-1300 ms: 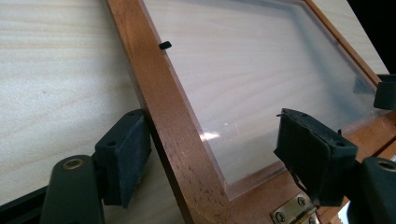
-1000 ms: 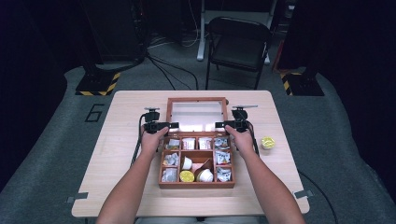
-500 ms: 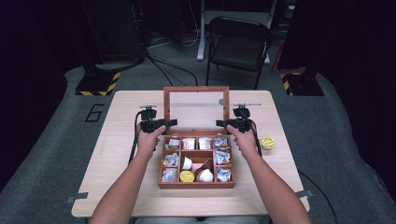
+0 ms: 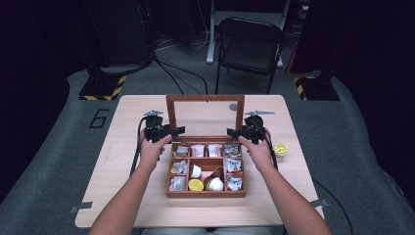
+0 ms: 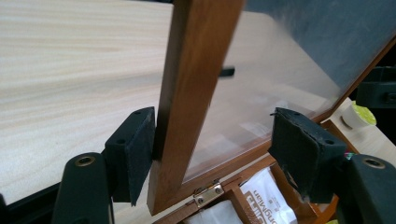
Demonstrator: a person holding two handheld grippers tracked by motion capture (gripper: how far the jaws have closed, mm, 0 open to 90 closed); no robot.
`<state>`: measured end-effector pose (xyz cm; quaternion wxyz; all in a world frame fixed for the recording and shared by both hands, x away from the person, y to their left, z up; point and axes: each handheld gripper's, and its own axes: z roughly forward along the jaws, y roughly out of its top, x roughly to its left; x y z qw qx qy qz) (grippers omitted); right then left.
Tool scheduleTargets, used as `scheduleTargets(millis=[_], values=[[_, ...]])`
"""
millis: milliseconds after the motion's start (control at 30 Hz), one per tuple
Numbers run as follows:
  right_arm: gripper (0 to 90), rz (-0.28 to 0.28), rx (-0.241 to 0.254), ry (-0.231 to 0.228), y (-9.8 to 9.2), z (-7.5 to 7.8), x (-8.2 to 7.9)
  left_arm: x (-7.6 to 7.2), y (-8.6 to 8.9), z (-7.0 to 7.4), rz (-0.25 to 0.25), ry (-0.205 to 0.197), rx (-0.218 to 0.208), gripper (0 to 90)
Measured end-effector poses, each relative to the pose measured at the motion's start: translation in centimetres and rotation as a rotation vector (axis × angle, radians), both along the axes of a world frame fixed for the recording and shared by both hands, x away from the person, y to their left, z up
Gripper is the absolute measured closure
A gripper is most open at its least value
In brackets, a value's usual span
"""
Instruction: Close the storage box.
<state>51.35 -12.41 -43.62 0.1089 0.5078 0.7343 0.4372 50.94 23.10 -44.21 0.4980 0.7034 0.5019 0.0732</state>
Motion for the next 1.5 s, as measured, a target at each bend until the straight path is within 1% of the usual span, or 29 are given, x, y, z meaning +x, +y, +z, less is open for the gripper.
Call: scheduleTargets(millis=[33,67,133,167,200,300,333,367,400,433,533,567,600,633,700,733,833,900,933,967,1000,1033,1133,1167,1233,1267,1333,1433,1500], values=[[33.2,0.001,0.004,-0.004,0.0,0.0,-0.2,-0.2,0.0,0.1,0.003,-0.004,-0.017,32.2],[33.5,-0.002,0.001,-0.008,-0.1,0.1,-0.3,-0.3,0.1,0.1,-0.001,-0.015,-0.022,32.2],[33.6,0.001,0.012,-0.014,-0.2,0.2,-0.7,-0.6,0.3,0.1,-0.015,-0.035,-0.013,32.3],[34.0,0.005,0.015,-0.031,-0.3,0.2,-0.8,-0.7,0.2,0.2,-0.017,-0.038,-0.01,32.3],[34.3,0.006,0.02,-0.038,-0.3,0.3,-0.9,-0.9,0.2,0.2,-0.021,-0.046,-0.006,32.3],[36.2,0.004,0.036,-0.05,-0.4,0.6,-1.4,-1.3,0.3,0.5,-0.027,-0.056,-0.017,32.3],[36.1,0.007,0.039,-0.053,-0.4,0.7,-1.5,-1.6,0.3,0.8,-0.033,-0.07,-0.019,32.3],[35.9,0.015,0.031,-0.06,-0.4,0.8,-1.7,-1.8,0.2,1.1,-0.029,-0.085,-0.022,32.3],[35.9,0.017,0.024,-0.063,-0.4,0.9,-1.9,-2.1,0.3,1.4,-0.038,-0.104,-0.008,32.3],[36.1,0.018,0.019,-0.069,-0.4,1.0,-2.2,-2.4,0.3,1.6,-0.035,-0.12,-0.004,32.4],[36.0,0.031,0.011,-0.111,-0.6,1.4,-3.1,-3.4,0.4,2.3,-0.041,-0.138,0.015,31.8],[35.7,0.032,0.018,-0.129,-0.8,1.6,-3.6,-3.7,0.5,2.5,-0.044,-0.149,0.016,31.8],[35.7,0.037,0.02,-0.138,-0.9,1.8,-4.0,-4.2,0.6,2.6,-0.054,-0.15,0.017,31.8],[35.8,0.042,0.022,-0.156,-1.1,2.1,-4.6,-4.4,0.6,2.6,-0.054,-0.15,0.013,31.8],[35.8,0.048,0.022,-0.172,-1.3,2.5,-5.4,-5.1,0.7,2.8,-0.064,-0.158,0.01,31.8],[35.9,0.047,0.022,-0.171,-1.3,2.6,-5.7,-5.4,0.7,2.9,-0.07,-0.165,0.018,31.8],[36.2,0.059,0.004,-0.175,-1.5,2.9,-6.5,-6.3,0.8,3.1,-0.08,-0.171,0.043,31.8],[36.5,0.071,0.004,-0.172,-1.6,2.8,-7.1,-6.9,0.9,3.4,-0.099,-0.178,0.067,31.8],[36.6,0.074,0.006,-0.174,-1.7,2.8,-7.5,-7.3,0.9,3.5,-0.108,-0.179,0.077,31.9],[36.9,0.08,0.006,-0.178,-1.8,2.9,-7.8,-7.6,1.0,3.5,-0.109,-0.192,0.089,31.8],[37.6,0.085,0.007,-0.185,-1.9,3.0,-8.1,-8.0,1.0,3.6,-0.117,-0.192,0.095,31.9],[38.3,0.089,0.012,-0.188,-1.9,3.1,-8.5,-8.3,1.1,3.7,-0.121,-0.199,0.097,31.9],[42.2,0.112,0.0,-0.207,-2.1,3.4,-9.5,-9.4,1.4,3.8,-0.135,-0.207,0.094,32.0],[43.5,0.118,-0.019,-0.217,-2.2,3.5,-10.0,-9.7,1.5,3.8,-0.141,-0.211,0.101,32.0],[44.6,0.13,-0.042,-0.231,-2.2,3.5,-10.8,-10.4,1.5,3.8,-0.149,-0.222,0.109,32.1],[44.6,0.135,-0.047,-0.235,-2.2,3.5,-11.2,-10.7,1.5,3.8,-0.148,-0.216,0.106,32.1],[44.8,0.141,-0.054,-0.241,-2.2,3.5,-11.6,-11.2,1.4,3.7,-0.151,-0.225,0.123,32.2],[44.8,0.15,-0.056,-0.243,-2.3,3.6,-12.4,-11.8,1.2,3.7,-0.15,-0.235,0.13,32.1],[44.7,0.153,-0.051,-0.248,-2.4,3.7,-12.7,-12.1,1.2,3.8,-0.147,-0.232,0.121,32.2]])
